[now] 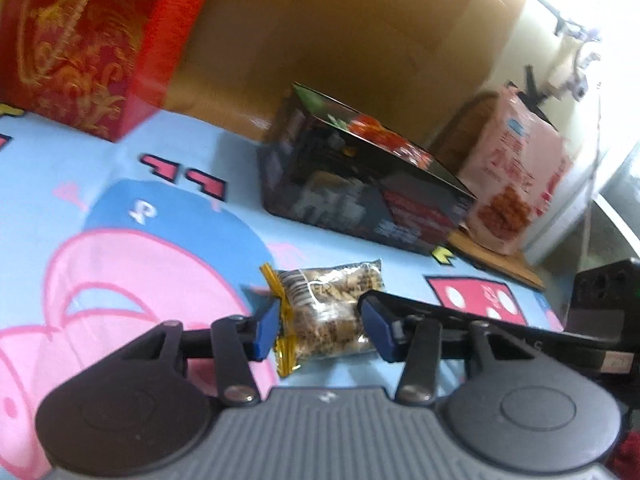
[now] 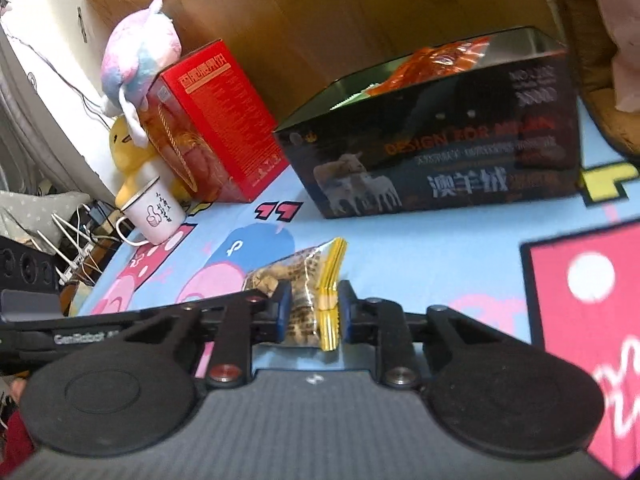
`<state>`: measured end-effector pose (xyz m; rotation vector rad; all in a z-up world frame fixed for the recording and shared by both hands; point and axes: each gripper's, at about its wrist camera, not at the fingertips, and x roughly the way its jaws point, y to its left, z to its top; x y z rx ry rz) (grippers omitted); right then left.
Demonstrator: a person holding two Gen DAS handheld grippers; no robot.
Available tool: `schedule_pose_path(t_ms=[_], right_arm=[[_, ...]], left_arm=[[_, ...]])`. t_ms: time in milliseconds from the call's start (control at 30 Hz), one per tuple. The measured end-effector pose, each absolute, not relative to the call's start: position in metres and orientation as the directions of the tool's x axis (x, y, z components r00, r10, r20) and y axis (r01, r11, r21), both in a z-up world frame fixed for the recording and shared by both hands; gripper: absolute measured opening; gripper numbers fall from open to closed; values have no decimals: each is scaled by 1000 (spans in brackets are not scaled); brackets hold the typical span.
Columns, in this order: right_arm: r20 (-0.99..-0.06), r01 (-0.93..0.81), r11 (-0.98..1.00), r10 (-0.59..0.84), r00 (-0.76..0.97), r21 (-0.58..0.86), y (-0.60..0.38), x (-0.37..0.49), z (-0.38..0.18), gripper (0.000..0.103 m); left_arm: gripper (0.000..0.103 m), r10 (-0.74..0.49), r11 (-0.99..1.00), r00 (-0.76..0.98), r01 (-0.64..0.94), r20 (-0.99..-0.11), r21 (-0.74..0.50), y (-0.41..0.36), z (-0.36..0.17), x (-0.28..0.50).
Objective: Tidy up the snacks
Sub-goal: 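Grasp the clear yellow-ended nut bag with both grippers and lift it, then carry the nut bag across the sheet and set it down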
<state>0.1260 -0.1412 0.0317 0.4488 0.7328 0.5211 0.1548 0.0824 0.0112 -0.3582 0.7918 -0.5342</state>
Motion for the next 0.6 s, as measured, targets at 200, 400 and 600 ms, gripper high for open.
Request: schedule_pose_path(t_ms=[200,400,600], right_arm=[[-502,-176,773,549,669,610,-181,75,28,25],[-499,-83,753,509,701,652,-217,7,30,25],[-484,-65,771,461,744,634,-221,-39,31,28]], left_arm=[[43,-682,724,458,531,-571,-440,41,13,124],[43,-663,702,453,652,-597,-286,-13,20,60],[44,-651,723,480,630,-589,-286,-23,20,20]])
